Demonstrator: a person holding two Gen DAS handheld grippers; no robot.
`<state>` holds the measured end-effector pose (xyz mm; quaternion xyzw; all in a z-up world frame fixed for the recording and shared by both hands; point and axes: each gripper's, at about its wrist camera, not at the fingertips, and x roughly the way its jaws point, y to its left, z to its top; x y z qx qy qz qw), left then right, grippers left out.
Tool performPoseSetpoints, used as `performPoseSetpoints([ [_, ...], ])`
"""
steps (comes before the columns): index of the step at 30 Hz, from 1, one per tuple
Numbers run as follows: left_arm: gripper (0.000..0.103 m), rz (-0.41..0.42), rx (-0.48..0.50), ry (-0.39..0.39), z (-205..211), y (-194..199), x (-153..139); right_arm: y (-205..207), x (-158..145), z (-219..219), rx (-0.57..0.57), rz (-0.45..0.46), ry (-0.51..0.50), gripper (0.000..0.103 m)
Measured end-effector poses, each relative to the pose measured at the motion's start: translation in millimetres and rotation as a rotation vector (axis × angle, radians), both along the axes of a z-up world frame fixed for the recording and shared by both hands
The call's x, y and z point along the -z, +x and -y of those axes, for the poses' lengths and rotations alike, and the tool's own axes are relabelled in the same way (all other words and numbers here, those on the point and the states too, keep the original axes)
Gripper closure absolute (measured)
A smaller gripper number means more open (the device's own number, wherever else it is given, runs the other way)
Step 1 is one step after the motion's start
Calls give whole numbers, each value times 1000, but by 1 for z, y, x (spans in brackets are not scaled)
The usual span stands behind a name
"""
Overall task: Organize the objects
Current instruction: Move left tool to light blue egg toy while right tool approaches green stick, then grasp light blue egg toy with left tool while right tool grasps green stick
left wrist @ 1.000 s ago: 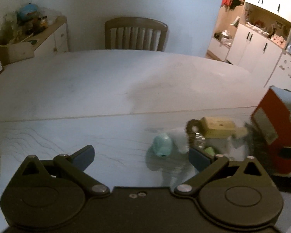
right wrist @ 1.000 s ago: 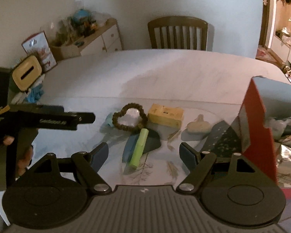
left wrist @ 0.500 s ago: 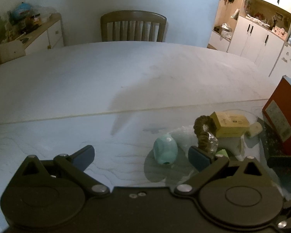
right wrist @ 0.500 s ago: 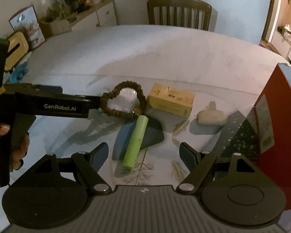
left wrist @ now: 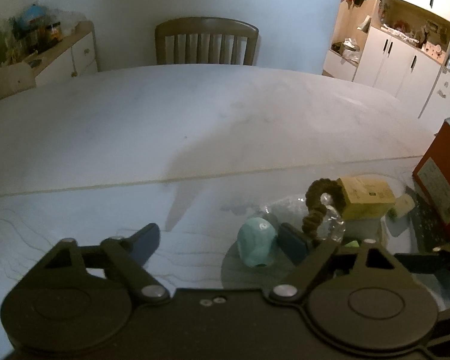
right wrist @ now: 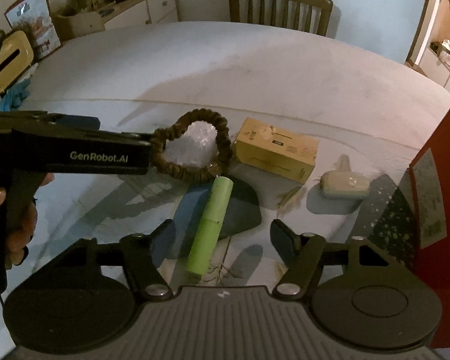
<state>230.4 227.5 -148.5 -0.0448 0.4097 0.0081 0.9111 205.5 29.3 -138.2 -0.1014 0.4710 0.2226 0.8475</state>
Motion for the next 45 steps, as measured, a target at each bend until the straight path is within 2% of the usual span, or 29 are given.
performPoseSetpoints([
  [5,41,-5,29,21,8,-2,2,0,1,-6,-16,13,-15,49],
  [10,50,-9,34,40,12,-6,6,-2,4,-8,-13,12,-32,58],
  [15,61,-10,34,41,12,-7,6,-2,5,-11,-16,13,-27,71],
  [17,71,-12,33,36,11,-7,5,-2,5,-11,-13,11,-23,76],
  [18,74,-16,31,27,10,-7,5,-2,5,-9,-10,9,-20,82],
  [20,74,-23,25,15,9,-6,3,-2,5,-7,0,7,-17,86],
  [28,74,-26,24,-91,8,-21,-9,-3,-4,13,63,-27,52,87],
  [35,74,-10,32,-117,20,-41,-35,-16,-30,32,80,-28,109,87],
  [45,74,0,79,-177,56,-65,-76,-38,-76,64,87,19,186,87],
])
